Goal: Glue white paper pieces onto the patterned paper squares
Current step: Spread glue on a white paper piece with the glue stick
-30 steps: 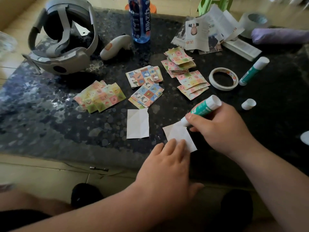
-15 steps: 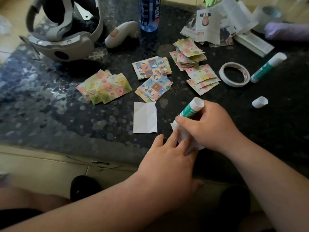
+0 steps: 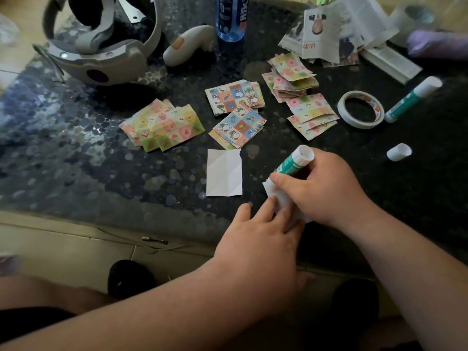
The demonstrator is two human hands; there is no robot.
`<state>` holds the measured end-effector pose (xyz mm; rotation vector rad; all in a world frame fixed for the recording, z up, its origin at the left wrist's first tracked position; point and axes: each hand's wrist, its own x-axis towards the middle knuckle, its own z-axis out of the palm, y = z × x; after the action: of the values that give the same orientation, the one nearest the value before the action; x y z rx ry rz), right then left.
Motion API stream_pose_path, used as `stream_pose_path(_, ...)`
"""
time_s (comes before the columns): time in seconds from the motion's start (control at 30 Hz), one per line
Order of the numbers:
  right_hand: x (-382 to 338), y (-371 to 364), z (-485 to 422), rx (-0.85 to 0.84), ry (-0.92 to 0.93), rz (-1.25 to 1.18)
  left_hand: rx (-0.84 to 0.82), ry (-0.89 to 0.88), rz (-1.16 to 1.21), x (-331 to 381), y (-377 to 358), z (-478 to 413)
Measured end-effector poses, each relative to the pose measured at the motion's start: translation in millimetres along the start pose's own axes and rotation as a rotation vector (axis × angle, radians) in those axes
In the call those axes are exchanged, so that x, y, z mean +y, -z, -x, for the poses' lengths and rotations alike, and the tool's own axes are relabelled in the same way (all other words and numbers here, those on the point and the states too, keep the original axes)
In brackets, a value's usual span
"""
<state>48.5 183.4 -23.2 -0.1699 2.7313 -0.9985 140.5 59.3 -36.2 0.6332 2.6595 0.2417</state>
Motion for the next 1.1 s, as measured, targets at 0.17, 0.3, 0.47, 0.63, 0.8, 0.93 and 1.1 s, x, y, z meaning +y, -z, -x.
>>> stream_pose_path(0.17, 0.5, 1.4, 0.6, -0.035, 0.018, -0.009, -0.018, 0.001, 0.002, 0.9, -0.6, -1.0)
stream_pose_path(0.3, 2.4, -0.8, 1.2, -0.030, 0.043, -0.049, 0.004, 0.007, 0.001, 1.0, -0.5, -0.7)
stream_pose_path(0.47, 3.3, 0.5, 0.2, 0.031, 0.022, 0.002, -0.026, 0.014, 0.005, 0.9, 0.1, -1.0)
stream_pose_path(0.63, 2.5, 3.1, 2.8, -0.014, 0.044, 0.006, -0.051, 0.021, 0.011, 2.0, 0.9, -1.8)
stream_pose_path(0.8, 6.0, 3.8, 0.5, 0.014, 0.027, -0.007, -0.058, 0.019, -0.003, 2.4, 3.7, -3.0)
stream_pose_path(0.93, 7.0, 6.0, -1.1, 0.056, 0.011, 0.022, -0.065, 0.007, -0.023, 1.1, 7.6, -2.7)
stream_pose_path(1.1, 6.3, 6.9, 1.0, -0.008, 0.023, 0.014, -0.062, 0.007, -0.028, 0.9, 6.8, -2.4)
